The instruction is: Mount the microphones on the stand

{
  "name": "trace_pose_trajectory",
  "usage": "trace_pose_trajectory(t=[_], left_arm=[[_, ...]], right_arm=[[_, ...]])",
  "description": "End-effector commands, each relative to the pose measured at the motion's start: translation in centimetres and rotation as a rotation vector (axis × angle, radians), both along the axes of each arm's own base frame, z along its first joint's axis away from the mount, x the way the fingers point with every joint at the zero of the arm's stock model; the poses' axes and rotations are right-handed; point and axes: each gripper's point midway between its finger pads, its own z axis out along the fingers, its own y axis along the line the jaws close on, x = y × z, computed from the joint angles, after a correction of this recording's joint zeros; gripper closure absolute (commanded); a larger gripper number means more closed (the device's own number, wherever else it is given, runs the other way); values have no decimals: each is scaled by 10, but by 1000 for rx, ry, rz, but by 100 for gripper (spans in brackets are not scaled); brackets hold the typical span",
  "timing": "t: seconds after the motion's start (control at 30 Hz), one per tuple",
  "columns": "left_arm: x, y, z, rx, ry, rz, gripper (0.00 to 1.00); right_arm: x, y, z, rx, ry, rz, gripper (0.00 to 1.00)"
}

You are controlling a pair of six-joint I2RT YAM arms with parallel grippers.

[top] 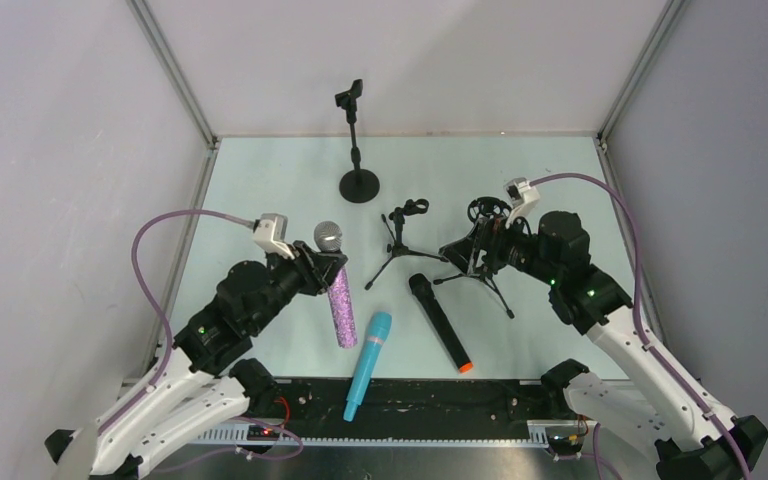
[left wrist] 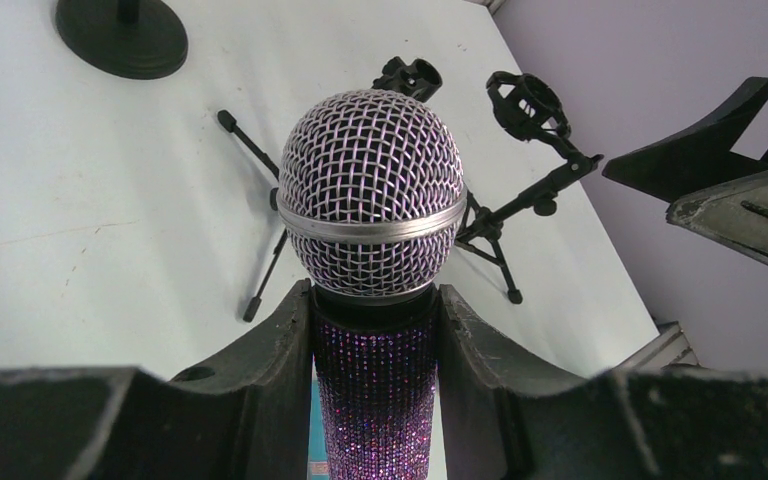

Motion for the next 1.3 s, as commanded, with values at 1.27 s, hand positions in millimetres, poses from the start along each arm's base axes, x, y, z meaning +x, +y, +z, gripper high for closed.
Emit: trace_pose_trajectory(t=[1.27], left_arm=[[-27, -87, 117, -399, -258, -448, 100]], right_arm=[[-90, 123, 49, 342, -82, 711, 5]])
